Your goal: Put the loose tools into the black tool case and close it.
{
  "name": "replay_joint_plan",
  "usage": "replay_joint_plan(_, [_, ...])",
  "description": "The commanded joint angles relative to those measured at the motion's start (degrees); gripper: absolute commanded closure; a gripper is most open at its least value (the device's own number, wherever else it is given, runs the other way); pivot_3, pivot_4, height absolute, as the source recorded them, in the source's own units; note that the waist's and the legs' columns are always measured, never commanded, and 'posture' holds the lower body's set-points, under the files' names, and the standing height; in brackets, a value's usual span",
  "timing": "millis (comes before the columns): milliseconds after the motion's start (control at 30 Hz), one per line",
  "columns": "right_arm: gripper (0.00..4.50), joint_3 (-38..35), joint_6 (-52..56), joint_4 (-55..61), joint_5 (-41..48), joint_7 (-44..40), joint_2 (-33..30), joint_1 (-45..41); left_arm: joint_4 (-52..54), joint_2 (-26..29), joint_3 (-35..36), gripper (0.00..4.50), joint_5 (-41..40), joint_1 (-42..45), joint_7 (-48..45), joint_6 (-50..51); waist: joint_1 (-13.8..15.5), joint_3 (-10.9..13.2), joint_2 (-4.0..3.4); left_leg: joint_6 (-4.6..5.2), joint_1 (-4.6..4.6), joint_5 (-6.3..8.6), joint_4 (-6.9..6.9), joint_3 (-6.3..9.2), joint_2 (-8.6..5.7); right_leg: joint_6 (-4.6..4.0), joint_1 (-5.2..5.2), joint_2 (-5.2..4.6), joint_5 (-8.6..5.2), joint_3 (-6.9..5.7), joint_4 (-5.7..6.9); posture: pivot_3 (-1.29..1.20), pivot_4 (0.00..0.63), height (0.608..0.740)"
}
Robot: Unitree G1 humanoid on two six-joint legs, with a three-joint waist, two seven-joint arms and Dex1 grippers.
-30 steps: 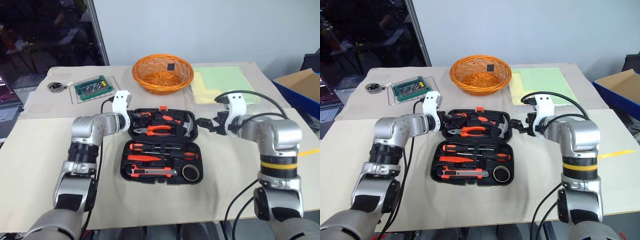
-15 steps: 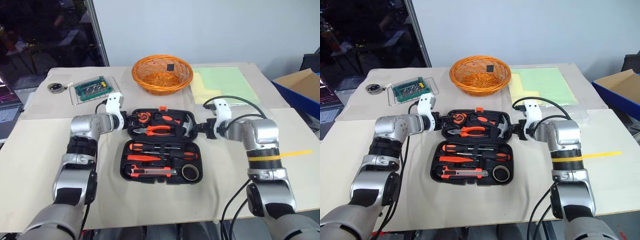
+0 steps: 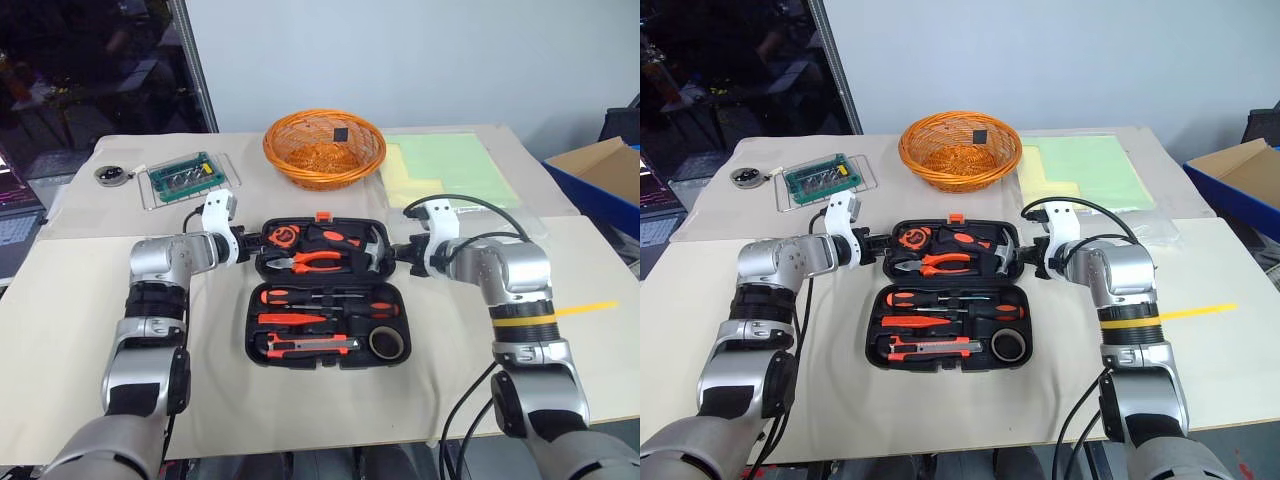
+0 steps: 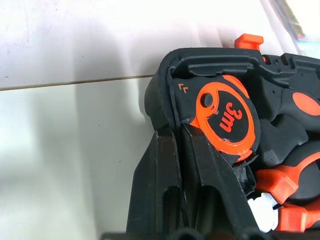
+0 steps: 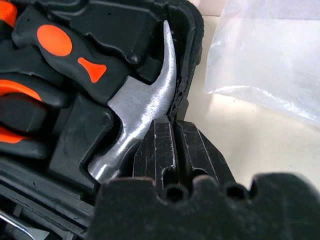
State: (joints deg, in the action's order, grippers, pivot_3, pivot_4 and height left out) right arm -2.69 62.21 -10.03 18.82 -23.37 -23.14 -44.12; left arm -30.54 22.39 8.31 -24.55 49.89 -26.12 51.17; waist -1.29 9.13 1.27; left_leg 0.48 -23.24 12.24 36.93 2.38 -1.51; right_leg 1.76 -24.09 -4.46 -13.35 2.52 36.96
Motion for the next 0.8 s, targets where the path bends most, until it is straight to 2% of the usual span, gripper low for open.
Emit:
replay_joint_plan(33, [4.5,-0.61,-12.63,5.52,-1.36,-0.88,0.48,-0.87,7.06,-1.58,-0.25,4.48,-1.46,0.77,-4.95,-5.8,0.07,0.0,0.0,-0.04,-0.04,-0.02,0.0,0.0,-0.01,0.0,-0.05,-0.01,0.0,0.01,0.01,0.0,0.15,0.74])
replay_joint_plan(233, [4.5,-1.32,-29.91,7.38,-5.09,-2.32,-0.63,0.24,13.21,-2.28,-2.98,4.48,1.32,-0.46,-11.05,-20.86,0.27,0.01,0.01,-0.18,-0.43,-0.1,-0.04,-0.01,0.0,0.03,-0.33,-0.02,0.04,-0.02,-0.14,0.0,0.15,0.74])
replay_joint_plan(333, [4.5,-0.95,-33.69,10.98,-6.05,-3.41,-2.06,3.31,17.14,-1.5,-5.27,4.48,3.07,-2.52,-13.77,-24.45,0.3,0.01,0.01,-0.18,-0.52,-0.1,-0.05,-0.01,0.0,0.05,-0.39,-0.02,0.05,-0.03,-0.21,0.0,0.15,0.74])
replay_joint_plan(400, [4.5,-0.79,-35.35,16.1,-6.43,-4.45,-3.64,7.9,22.23,-0.58,-6.31,4.48,3.01,-5.48,-15.37,-25.05,0.3,0.01,0.01,-0.15,-0.52,-0.08,-0.06,-0.01,0.03,0.05,-0.39,-0.01,0.04,-0.04,-0.23,0.0,0.15,0.74])
replay_joint_plan(500, [4.5,-1.81,-37.86,26.76,-6.07,-5.52,-5.49,19.68,32.42,2.45,-10.06,4.48,5.76,-14.46,-18.57,-29.66,0.39,0.0,-0.01,0.1,-0.55,0.08,-0.11,-0.03,0.12,0.06,-0.4,-0.01,0.04,-0.04,-0.28,0.0,0.15,0.74])
replay_joint_plan(633, [4.5,-1.08,-42.39,31.03,-8.54,-7.94,-8.56,28.58,34.71,5.46,-12.47,4.48,9.62,-20.51,-21.01,-35.42,0.5,-0.01,-0.03,0.11,-0.54,0.11,-0.02,-0.14,0.13,0.06,-0.34,-0.03,0.03,0.01,-0.36,0.0,0.15,0.74])
replay_joint_plan(800, [4.5,-2.37,-46.7,34.78,-9.59,-9.7,-11.58,36.01,35.74,9.22,-13.18,4.48,12.47,-24.65,-24.08,-42.55,0.51,0.01,-0.04,0.12,0.31,0.1,-0.02,-0.31,0.19,0.05,0.49,0.03,0.03,0.02,-0.84,0.0,0.15,0.74])
